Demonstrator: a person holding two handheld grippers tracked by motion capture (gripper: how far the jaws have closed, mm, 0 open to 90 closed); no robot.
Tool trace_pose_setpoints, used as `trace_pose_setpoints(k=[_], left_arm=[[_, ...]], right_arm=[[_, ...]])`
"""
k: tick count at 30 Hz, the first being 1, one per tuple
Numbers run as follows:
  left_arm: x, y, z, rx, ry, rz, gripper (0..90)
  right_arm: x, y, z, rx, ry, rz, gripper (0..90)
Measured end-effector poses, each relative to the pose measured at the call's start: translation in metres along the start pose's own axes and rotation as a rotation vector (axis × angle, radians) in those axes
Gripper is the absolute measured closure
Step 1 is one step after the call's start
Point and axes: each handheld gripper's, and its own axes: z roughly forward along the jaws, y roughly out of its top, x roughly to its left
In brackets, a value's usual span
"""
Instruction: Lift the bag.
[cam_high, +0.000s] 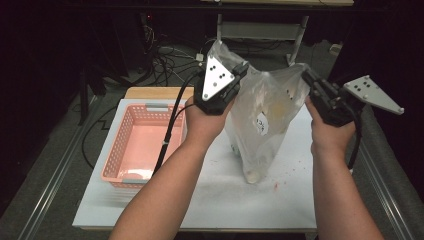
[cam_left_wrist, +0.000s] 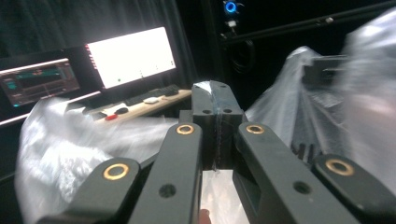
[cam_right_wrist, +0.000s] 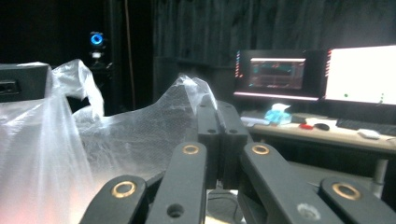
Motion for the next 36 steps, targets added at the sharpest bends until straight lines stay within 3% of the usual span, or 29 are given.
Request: trace_pose_setpoints(k=[4,10,14,17,24,27,36], left_arm=[[0.005,-0.009,0.006,0.032,0.011,-0.009,88.0],[0.013,-0.048,0.009,0.115,0.015,-0.071,87.2],[0.021,-0.065,-0.004,0.135,0.019,-0.116,77.2],[0.023,-0.075,-0.023,0.143,0.027,-0.12,72.3],[0.01,-0.104,-0.067,0.166,0.009,-0.129,68.9],[0.005,-0.117,-0.082,0.174,0.001,-0.155,67.3],[-0.019,-0.163,-0.098,0.274,-0.087,-0.24,58.8]], right_arm=[[-0.007,0.0,0.001,0.011,-0.016,-0.004,90.0],[-0.012,-0.034,0.006,0.09,-0.026,0.007,90.0],[-0.013,-0.048,0.007,0.128,-0.024,0.008,90.0],[-0.012,-0.052,0.006,0.142,-0.026,-0.001,90.0],[-0.009,-0.055,0.004,0.158,-0.023,-0.025,90.0],[-0.008,-0.055,0.003,0.158,-0.019,-0.039,90.0],[-0.003,-0.052,-0.003,0.161,0.008,-0.038,90.0]])
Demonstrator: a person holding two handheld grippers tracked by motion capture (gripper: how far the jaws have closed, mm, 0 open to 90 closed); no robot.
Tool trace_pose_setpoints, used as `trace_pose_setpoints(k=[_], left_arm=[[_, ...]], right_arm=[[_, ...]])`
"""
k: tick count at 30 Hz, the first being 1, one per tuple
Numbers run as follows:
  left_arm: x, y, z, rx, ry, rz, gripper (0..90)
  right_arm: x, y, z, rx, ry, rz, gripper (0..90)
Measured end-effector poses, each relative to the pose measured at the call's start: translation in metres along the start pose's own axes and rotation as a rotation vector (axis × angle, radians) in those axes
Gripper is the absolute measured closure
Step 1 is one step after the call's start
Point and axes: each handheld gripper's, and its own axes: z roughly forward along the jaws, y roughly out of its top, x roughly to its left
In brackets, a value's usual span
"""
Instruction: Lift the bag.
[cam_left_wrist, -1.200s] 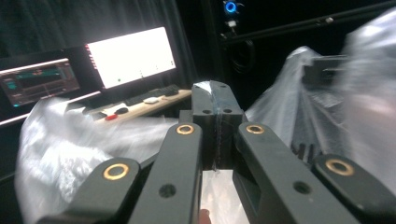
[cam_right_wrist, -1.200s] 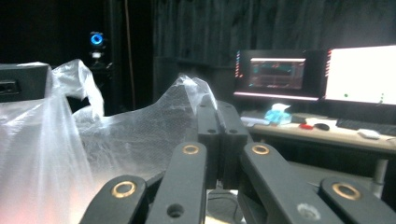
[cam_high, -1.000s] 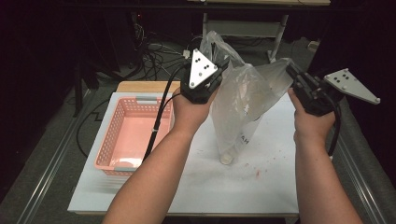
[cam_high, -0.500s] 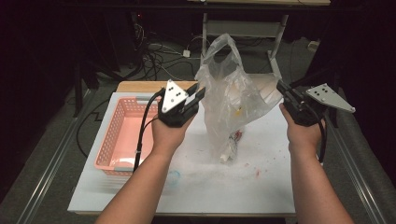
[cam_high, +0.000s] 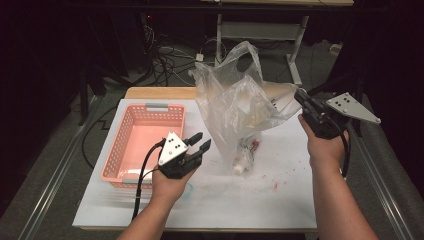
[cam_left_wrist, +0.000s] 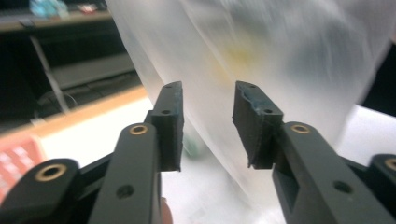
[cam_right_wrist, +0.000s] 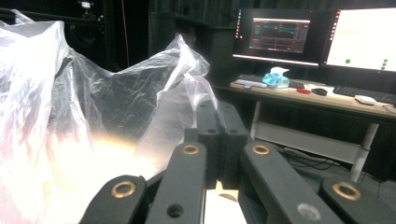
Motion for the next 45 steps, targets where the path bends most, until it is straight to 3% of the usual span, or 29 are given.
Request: trace_pose_setpoints(k=[4,10,20,22,27,34,45], left_arm=[[-0.014,-0.022,0.007,0.073,-0.046,-0.005,50.1],[-0.033,-0.048,0.018,0.131,-0.088,0.024,36.7],[-0.033,-0.066,0.029,0.171,-0.125,-0.026,14.1],[-0.032,-0.068,0.031,0.186,-0.123,-0.032,13.2],[-0.03,-0.072,0.035,0.214,-0.125,-0.051,0.0],[-0.031,-0.076,0.033,0.219,-0.127,-0.028,0.0],[-0.033,-0.082,0.039,0.232,-0.12,-0.028,0.0]], right_arm=[[0.002,0.001,-0.006,-0.006,0.018,-0.002,89.6],[0.006,0.003,-0.016,-0.018,0.043,-0.007,86.6],[0.011,0.009,-0.035,-0.038,0.102,-0.005,70.0],[0.012,0.005,-0.037,-0.026,0.118,-0.007,64.7],[0.015,-0.013,-0.036,0.028,0.155,-0.015,50.1],[0.021,-0.049,-0.031,0.104,0.187,0.008,25.6],[0.03,-0.114,-0.035,0.235,0.183,0.04,0.3]])
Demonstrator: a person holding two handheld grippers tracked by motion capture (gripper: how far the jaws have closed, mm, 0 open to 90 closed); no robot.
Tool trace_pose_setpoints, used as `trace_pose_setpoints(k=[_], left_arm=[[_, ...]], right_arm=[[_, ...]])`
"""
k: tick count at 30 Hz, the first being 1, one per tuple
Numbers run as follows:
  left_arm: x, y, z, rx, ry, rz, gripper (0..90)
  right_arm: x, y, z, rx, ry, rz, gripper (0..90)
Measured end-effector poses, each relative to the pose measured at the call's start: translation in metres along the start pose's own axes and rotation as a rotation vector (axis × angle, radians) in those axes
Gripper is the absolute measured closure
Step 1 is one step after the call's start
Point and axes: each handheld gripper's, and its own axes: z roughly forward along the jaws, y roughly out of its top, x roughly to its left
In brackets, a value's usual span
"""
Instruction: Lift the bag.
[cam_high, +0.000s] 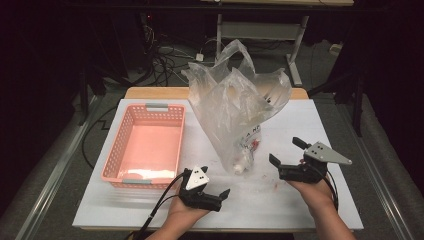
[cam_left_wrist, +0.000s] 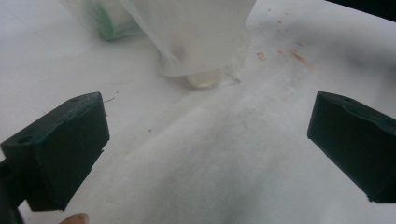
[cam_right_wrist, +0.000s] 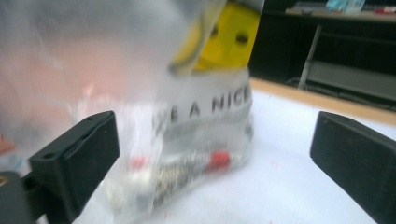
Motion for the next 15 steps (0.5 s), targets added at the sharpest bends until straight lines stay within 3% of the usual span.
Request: trace_pose_setpoints(k=[4,8,11,15], left_arm=[[0.001,-0.001,0.001,0.002,-0.003,0.01,0.0],[0.002,-0.004,-0.002,-0.012,0.001,0.013,0.0],[0.002,-0.005,-0.004,-0.029,-0.002,0.005,0.0],[0.002,-0.006,-0.004,-0.033,0.007,0.008,0.0]], right_arm=[[0.002,-0.018,-0.004,0.035,0.009,-0.005,0.2],[0.003,-0.036,-0.014,0.066,-0.02,0.0,0.2],[0.005,-0.052,-0.02,0.058,-0.022,0.012,0.2],[0.006,-0.05,-0.017,0.034,0.002,0.02,0.2]])
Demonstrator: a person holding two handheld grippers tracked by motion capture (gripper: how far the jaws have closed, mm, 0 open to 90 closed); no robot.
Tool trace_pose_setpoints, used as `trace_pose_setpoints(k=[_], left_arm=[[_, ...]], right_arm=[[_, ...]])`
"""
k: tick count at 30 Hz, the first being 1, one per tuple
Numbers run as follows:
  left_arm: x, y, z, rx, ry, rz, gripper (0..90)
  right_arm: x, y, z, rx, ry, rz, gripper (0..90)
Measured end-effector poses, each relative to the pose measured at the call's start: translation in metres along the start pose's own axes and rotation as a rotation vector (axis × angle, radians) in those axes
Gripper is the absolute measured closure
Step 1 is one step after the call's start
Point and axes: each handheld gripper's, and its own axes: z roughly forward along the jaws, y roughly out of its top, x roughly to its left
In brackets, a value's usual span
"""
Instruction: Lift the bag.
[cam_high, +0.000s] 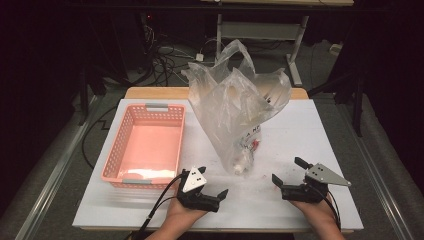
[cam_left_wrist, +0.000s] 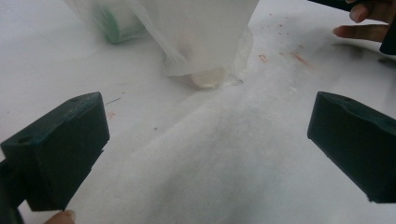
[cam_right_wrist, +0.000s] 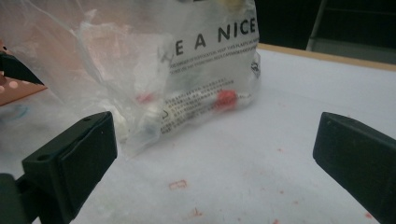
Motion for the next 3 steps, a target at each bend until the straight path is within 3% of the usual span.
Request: trace_pose_setpoints(k=[3], left_arm=[[0.0006,-0.0007,-0.0009,-0.012,0.0,-0.009,0.0]], right_arm=[[0.0006,0.0,0.0019,-0.004,0.016,-0.005,0.2]])
